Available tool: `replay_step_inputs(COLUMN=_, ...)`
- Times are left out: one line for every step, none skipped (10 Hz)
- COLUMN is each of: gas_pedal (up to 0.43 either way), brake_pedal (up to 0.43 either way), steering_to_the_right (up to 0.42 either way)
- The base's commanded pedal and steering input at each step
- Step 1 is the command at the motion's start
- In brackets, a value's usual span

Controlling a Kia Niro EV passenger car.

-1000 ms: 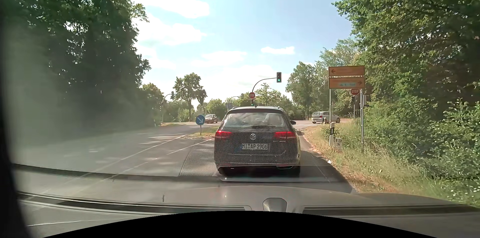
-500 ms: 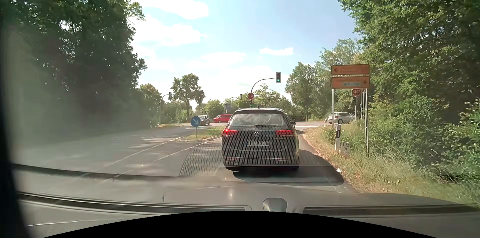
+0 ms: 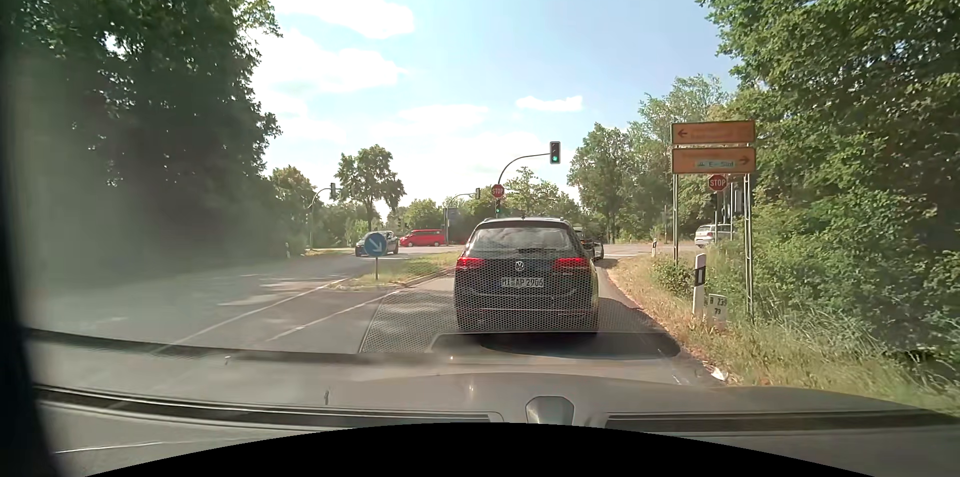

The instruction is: Follow the waypoints while adhering to traffic rules and regulations

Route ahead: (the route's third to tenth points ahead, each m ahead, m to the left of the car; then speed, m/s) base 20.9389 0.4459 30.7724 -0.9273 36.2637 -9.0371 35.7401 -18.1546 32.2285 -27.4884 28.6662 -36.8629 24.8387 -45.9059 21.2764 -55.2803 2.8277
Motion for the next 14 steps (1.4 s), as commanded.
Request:
replay_step_inputs(gas_pedal=0.35, brake_pedal=0.006, steering_to_the_right=0.038)
replay_step_inputs(gas_pedal=0.35, brake_pedal=0.006, steering_to_the_right=0.038)
replay_step_inputs(gas_pedal=0.35, brake_pedal=0.006, steering_to_the_right=0.039)
replay_step_inputs(gas_pedal=0.28, brake_pedal=0.006, steering_to_the_right=0.039)
replay_step_inputs(gas_pedal=0.15, brake_pedal=0.006, steering_to_the_right=0.04)
replay_step_inputs(gas_pedal=0.138, brake_pedal=0.006, steering_to_the_right=0.041)
replay_step_inputs(gas_pedal=0.138, brake_pedal=0.006, steering_to_the_right=0.043)
replay_step_inputs(gas_pedal=0.138, brake_pedal=0.006, steering_to_the_right=0.044)
replay_step_inputs(gas_pedal=0.138, brake_pedal=0.006, steering_to_the_right=0.047)
replay_step_inputs(gas_pedal=0.138, brake_pedal=0.006, steering_to_the_right=0.048)
replay_step_inputs(gas_pedal=0.138, brake_pedal=0.006, steering_to_the_right=0.049)
replay_step_inputs(gas_pedal=0.138, brake_pedal=0.006, steering_to_the_right=0.049)
replay_step_inputs(gas_pedal=0.138, brake_pedal=0.006, steering_to_the_right=0.049)
replay_step_inputs(gas_pedal=0.138, brake_pedal=0.006, steering_to_the_right=0.05)
